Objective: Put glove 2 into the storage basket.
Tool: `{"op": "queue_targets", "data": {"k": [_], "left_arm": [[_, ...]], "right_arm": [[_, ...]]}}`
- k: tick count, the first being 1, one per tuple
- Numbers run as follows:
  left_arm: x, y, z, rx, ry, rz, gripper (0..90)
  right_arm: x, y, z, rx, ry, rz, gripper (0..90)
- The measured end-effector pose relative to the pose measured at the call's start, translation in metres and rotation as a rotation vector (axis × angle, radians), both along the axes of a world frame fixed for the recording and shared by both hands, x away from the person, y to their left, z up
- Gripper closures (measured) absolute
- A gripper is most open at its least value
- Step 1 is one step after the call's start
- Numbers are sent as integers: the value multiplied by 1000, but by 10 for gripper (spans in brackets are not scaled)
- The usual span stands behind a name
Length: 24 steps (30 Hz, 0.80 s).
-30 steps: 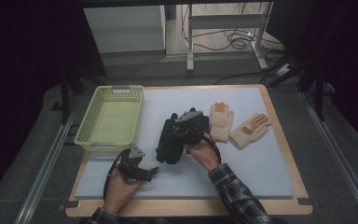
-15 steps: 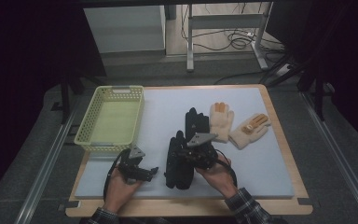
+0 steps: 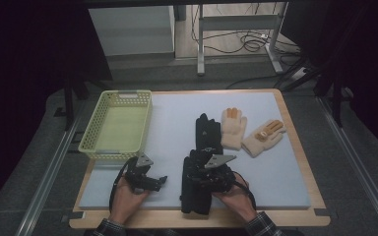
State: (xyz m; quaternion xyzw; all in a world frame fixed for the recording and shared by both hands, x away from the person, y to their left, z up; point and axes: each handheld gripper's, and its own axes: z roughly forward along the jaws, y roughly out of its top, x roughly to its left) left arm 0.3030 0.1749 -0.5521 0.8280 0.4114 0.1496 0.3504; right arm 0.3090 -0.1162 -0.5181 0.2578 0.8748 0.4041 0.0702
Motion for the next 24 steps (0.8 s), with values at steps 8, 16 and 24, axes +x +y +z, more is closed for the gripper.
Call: {"op": "queue_targets", "data": {"k": [8,16,24], "left_arm": [[0,0,0,-5,-1,3,39],[0,0,0,1,-1,-1,39],[0,0,0,-1,1,0,40]], "right_arm": [[19,-15,17,28,-32,-42,529],[64,-29,22,-21,-68,-145,610],[99,-31,21,-45,-86,-202,617]]}}
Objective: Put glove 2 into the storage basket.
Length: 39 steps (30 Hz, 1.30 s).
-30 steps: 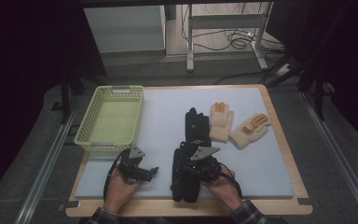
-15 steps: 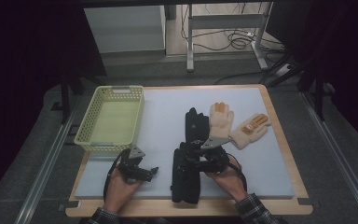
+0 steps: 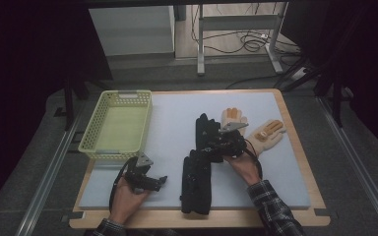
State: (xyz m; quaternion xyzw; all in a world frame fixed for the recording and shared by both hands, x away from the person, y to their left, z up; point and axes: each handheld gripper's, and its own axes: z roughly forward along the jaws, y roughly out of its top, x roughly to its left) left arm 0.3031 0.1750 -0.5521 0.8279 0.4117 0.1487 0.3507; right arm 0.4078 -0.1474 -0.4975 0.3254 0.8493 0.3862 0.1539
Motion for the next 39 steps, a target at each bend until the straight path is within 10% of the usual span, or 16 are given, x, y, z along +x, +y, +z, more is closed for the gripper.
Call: {"op": "queue_targets", "data": {"k": [13,24,39], "left_arm": [[0,0,0,0,0,0,40],[0,0,0,0,-2,0,40],[0,0,0,0,0,0,40]], "right_arm": [[37,17,-24,-99,9,-30,386],[36,27,-23,-183,-9,-22,763],[36,9,12,17,13,-89,779]]}}
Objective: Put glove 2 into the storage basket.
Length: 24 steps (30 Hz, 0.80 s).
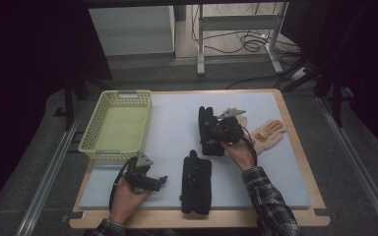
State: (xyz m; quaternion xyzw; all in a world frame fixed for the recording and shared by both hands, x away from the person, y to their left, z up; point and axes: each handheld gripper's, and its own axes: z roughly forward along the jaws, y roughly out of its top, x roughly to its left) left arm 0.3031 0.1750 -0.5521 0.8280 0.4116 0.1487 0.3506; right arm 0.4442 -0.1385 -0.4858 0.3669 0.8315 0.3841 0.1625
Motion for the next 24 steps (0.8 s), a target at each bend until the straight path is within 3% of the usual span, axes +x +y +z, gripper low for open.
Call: {"op": "queue_targets", "data": {"k": [7,9,11,24], "left_arm": [[0,0,0,0,0,0,40],[0,0,0,0,-1,1,40],[0,0,0,1,0,0,39],[0,0,0,-3,-1,3,39]], "right_arm": [[-15,1,20,41,-12,22,775],[-27,2,24,65,4,41,773],[-31,3,24,68,7,45,773],[-99,10,24,95,46,150,772]]}}
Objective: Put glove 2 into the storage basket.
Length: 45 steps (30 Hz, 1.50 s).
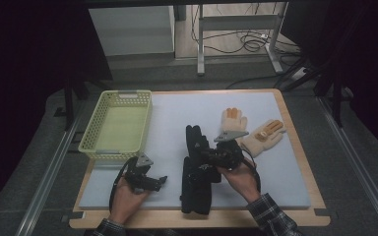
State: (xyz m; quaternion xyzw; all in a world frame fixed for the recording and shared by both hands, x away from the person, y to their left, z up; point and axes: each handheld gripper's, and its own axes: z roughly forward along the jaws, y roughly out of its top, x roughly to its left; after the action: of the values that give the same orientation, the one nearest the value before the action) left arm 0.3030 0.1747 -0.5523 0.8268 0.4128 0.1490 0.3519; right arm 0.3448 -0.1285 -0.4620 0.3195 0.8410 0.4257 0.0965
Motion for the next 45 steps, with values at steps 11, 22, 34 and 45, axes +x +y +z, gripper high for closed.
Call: {"op": "queue_targets", "data": {"k": [11,22,34,45], "left_arm": [[0,0,0,3,-1,0,40],[0,0,0,-2,0,1,40],[0,0,0,1,-1,1,40],[0,0,0,0,-2,-1,39]], "right_arm": [[-47,22,-22,-84,-32,83,747],[-25,20,-23,-120,-66,204,591],[-7,51,-46,-339,-56,439,744],[-23,41,-23,-160,4,183,832]]}}
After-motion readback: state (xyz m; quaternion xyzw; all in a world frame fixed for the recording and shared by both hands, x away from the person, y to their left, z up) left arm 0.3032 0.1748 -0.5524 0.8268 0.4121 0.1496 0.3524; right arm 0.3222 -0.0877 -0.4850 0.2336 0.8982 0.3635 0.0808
